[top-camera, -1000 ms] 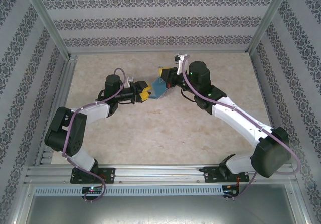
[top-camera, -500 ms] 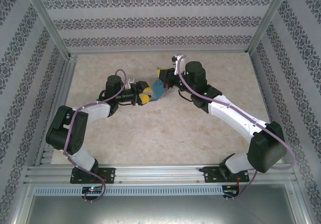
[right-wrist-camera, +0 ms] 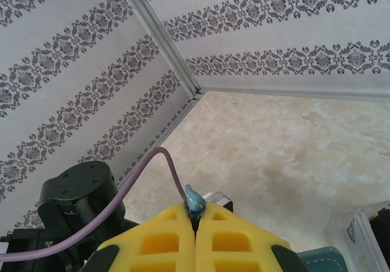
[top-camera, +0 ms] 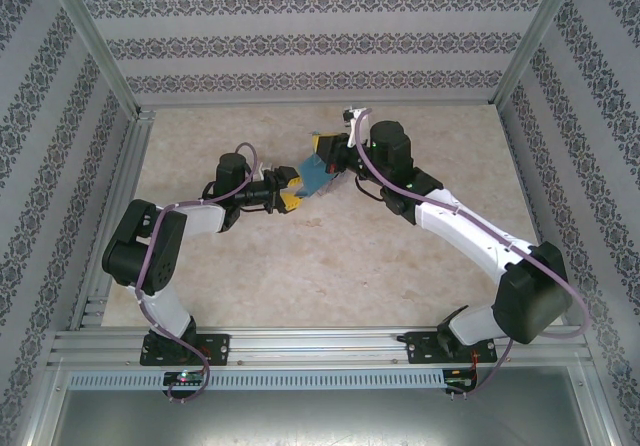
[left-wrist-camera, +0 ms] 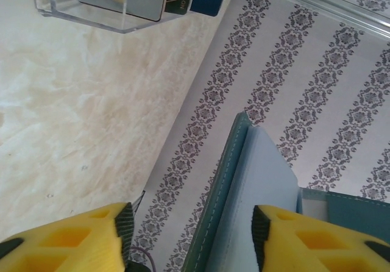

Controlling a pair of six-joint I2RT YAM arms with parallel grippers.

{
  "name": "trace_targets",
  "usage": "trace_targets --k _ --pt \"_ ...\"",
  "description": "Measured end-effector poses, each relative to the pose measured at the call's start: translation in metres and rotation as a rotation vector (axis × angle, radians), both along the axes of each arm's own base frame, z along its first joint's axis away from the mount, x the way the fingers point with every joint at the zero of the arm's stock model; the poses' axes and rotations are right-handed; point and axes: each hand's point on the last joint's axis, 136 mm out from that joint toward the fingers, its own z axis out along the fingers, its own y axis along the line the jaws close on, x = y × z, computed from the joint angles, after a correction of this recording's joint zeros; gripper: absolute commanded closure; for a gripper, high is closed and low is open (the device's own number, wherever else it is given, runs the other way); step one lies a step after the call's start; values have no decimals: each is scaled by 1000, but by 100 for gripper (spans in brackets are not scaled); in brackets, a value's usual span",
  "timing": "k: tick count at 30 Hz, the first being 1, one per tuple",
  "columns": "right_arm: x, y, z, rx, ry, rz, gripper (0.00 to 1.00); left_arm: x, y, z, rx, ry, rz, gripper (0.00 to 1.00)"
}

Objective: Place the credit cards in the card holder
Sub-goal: Open the card holder at the center of the table.

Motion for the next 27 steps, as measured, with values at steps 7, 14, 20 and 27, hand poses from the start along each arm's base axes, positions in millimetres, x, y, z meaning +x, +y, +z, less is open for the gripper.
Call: trace_targets --k 7,14,20,27 --pt "4 3 -7 6 18 -1 100 0 -1 5 -17 5 -5 85" --pt "-6 -3 -38 -34 79 -1 100 6 17 8 33 -43 27 100" --pt "-32 -9 -115 -103 244 16 100 0 43 3 361 -150 93 100" --pt "-71 -8 -194 -181 469 44 72 -39 56 -50 707 -242 169 100"
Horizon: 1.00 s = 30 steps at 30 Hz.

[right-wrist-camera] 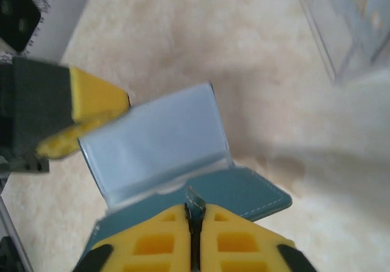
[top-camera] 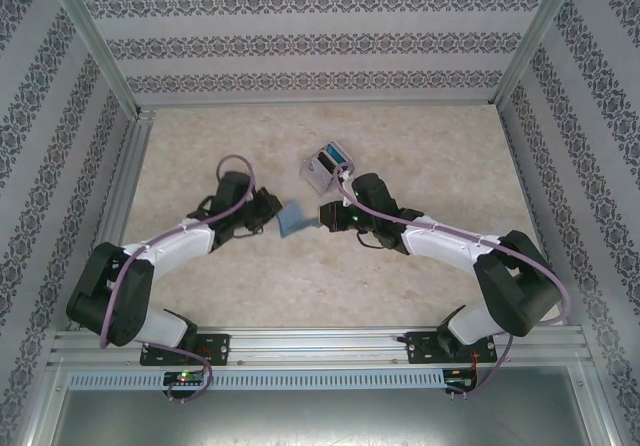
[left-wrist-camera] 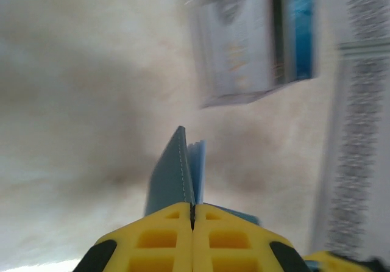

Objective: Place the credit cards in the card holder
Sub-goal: Open the card holder at the center of the table.

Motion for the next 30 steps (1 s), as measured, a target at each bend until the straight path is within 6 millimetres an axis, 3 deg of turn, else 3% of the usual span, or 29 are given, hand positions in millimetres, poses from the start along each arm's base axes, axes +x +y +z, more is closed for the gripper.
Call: trace_targets --k 2,5,13,16,18,21,27,30 --pt "-3 -3 -3 -9 21 -7 67 -14 1 -21 95 -6 10 100" --pt "-7 -6 4 -14 32 -12 63 -23 4 -31 197 -63 34 100" --pt "1 1 73 101 -4 -56 64 -22 4 4 342 -269 107 100" --pt "3 11 96 181 1 -77 65 -22 5 14 358 -309 135 100" --pt "4 25 101 222 18 -83 66 -19 8 17 361 -327 160 100" --pt "8 48 83 244 72 -94 67 -20 13 14 370 -327 183 100" --pt "13 73 -7 161 260 -137 69 -22 16 8 375 -315 192 100" --pt "5 84 -42 112 322 -127 69 -24 19 4 377 -305 205 100"
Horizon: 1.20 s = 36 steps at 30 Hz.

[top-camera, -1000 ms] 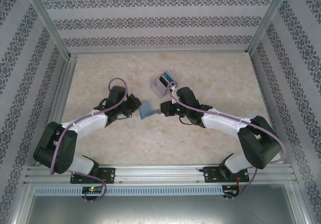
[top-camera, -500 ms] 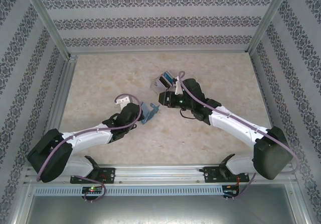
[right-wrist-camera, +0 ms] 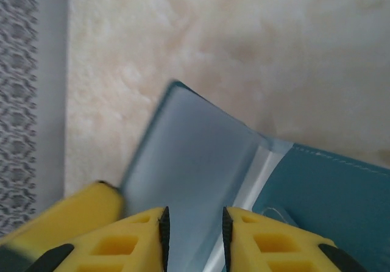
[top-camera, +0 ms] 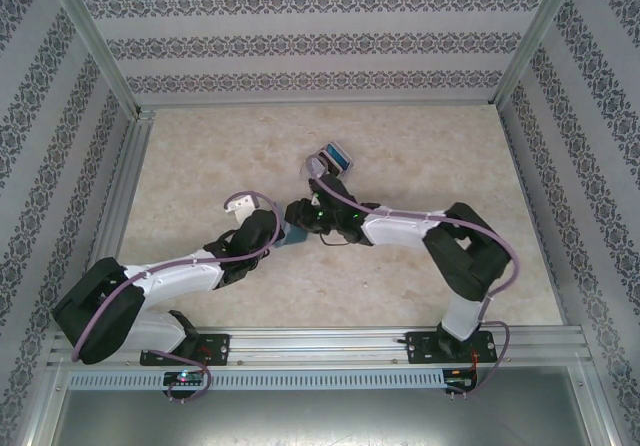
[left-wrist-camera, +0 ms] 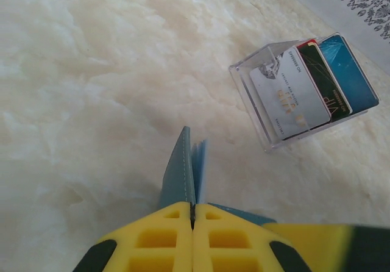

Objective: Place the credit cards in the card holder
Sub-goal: Open the card holder at the center of the table, then flip over the card slot in the card holder.

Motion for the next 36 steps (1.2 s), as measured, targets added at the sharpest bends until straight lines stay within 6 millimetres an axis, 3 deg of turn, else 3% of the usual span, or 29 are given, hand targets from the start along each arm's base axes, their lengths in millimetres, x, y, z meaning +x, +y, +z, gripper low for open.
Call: trace_targets --k 3,7,14,18,21,25,27,31,36 --pt "-7 2 -24 -39 44 13 69 -3 5 -5 -1 8 17 99" --pt "-4 8 -40 -75 65 38 69 -11 12 -10 -14 25 35 65" --pt "5 14 -49 -135 40 109 69 -31 24 -16 -52 95 10 46" --pt "7 6 -51 -179 24 142 70 -28 40 -22 -119 165 11 44" --pt "8 1 -52 -215 11 168 70 -23 50 -38 -185 253 0 44" --pt "10 -6 -53 -275 -6 193 70 -21 42 -60 -301 399 -83 45" --pt "10 -9 -54 -297 -11 202 70 -15 25 -55 -363 426 -161 45" --pt "10 -12 -54 -325 -16 213 70 -2 0 -22 -451 385 -294 45" --pt "10 -13 -54 -332 -17 218 70 5 0 5 -488 332 -346 53"
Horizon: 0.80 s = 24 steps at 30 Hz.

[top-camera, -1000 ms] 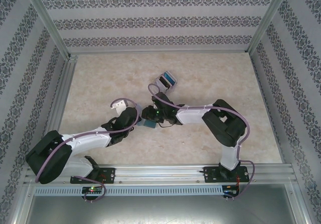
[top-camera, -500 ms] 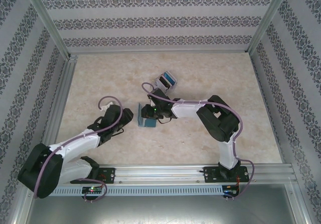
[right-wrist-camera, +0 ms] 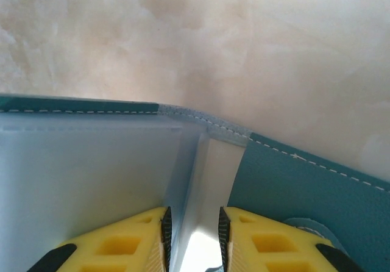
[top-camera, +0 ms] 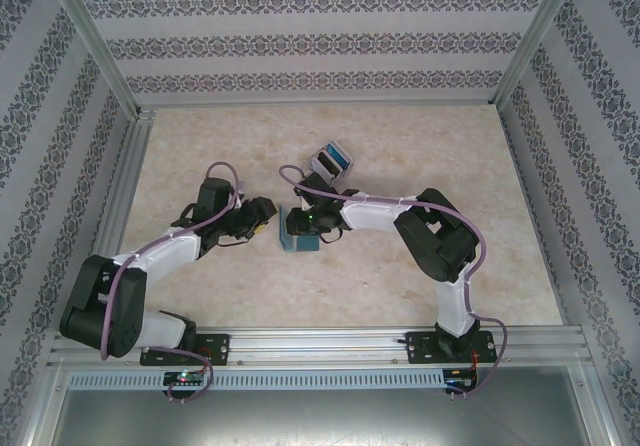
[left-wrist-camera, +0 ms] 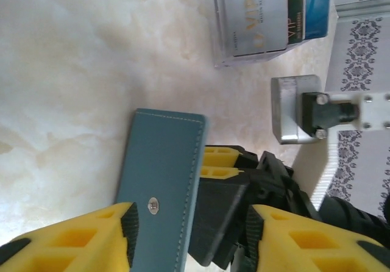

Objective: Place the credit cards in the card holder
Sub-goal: Flip over the card slot in the card holder.

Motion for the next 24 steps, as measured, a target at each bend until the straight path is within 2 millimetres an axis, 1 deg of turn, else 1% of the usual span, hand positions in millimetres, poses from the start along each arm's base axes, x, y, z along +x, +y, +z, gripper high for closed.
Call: trace_targets --k 2,5,9,12,17,20,24 --pt "0 0 0 -2 2 0 70 1 -2 5 -3 -10 -24 58" --pt "1 0 0 -1 2 -2 70 2 -8 7 -11 -7 -65 60" --pt "2 -3 0 0 6 -8 70 4 -15 -6 -25 37 -108 64" --pt "4 -4 0 1 7 -11 70 5 -18 -16 -23 63 -128 65" --pt "4 -4 0 1 7 -12 70 4 -20 -20 -20 68 -150 83" --pt "4 -4 0 2 9 -14 70 5 -21 -20 -23 66 -159 84" --pt "3 -4 0 3 10 -13 70 8 -23 -20 -23 59 -170 94"
